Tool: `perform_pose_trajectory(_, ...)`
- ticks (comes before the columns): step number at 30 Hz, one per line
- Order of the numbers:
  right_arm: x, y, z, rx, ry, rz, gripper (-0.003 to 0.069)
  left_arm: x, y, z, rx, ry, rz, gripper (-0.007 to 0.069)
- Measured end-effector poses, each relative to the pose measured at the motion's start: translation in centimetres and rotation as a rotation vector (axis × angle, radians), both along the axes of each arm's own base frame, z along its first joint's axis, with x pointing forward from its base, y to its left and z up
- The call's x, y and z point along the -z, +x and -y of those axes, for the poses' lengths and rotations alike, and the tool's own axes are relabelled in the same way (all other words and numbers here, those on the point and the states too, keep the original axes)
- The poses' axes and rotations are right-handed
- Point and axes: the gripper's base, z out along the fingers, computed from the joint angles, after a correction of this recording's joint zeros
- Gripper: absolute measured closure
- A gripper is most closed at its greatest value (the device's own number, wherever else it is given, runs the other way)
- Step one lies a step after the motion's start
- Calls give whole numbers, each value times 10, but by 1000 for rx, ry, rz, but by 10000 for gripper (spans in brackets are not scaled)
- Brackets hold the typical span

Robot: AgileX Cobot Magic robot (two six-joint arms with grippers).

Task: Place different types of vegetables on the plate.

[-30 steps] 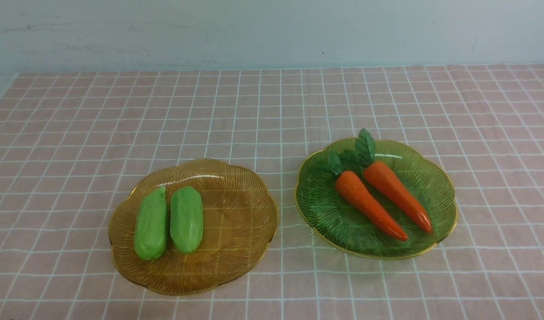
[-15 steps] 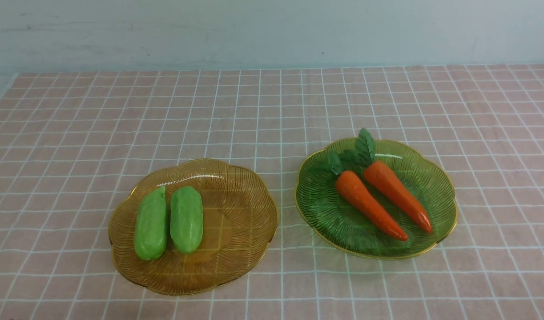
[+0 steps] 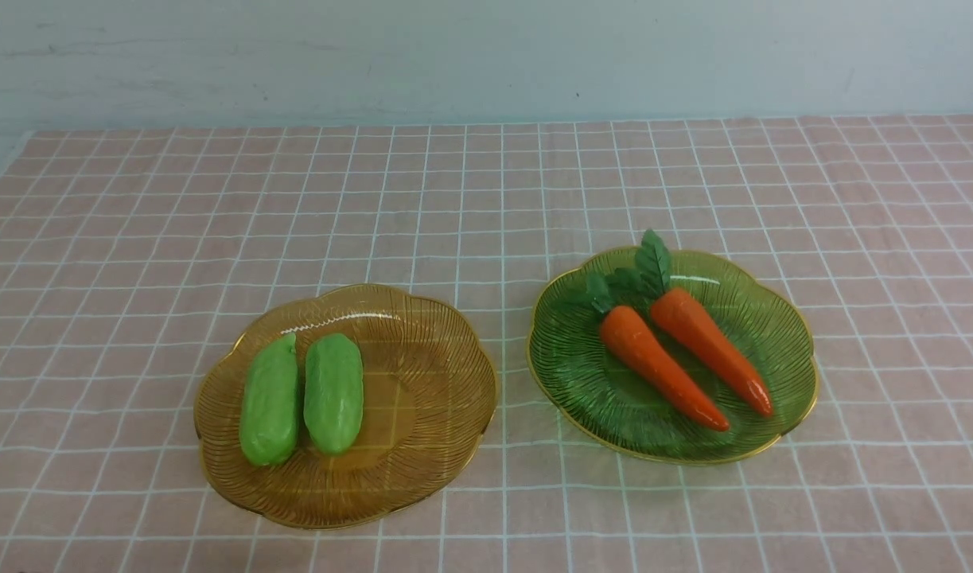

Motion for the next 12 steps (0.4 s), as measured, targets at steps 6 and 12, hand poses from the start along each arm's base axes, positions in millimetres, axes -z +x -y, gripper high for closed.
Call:
perform_pose_trajectory(6,0,0,0,0,0,0,674,0,0,0,0,0,0,628)
perform_pose_trajectory(12,0,0,0,4,17,-1,674,0,0,0,0,0,0,628)
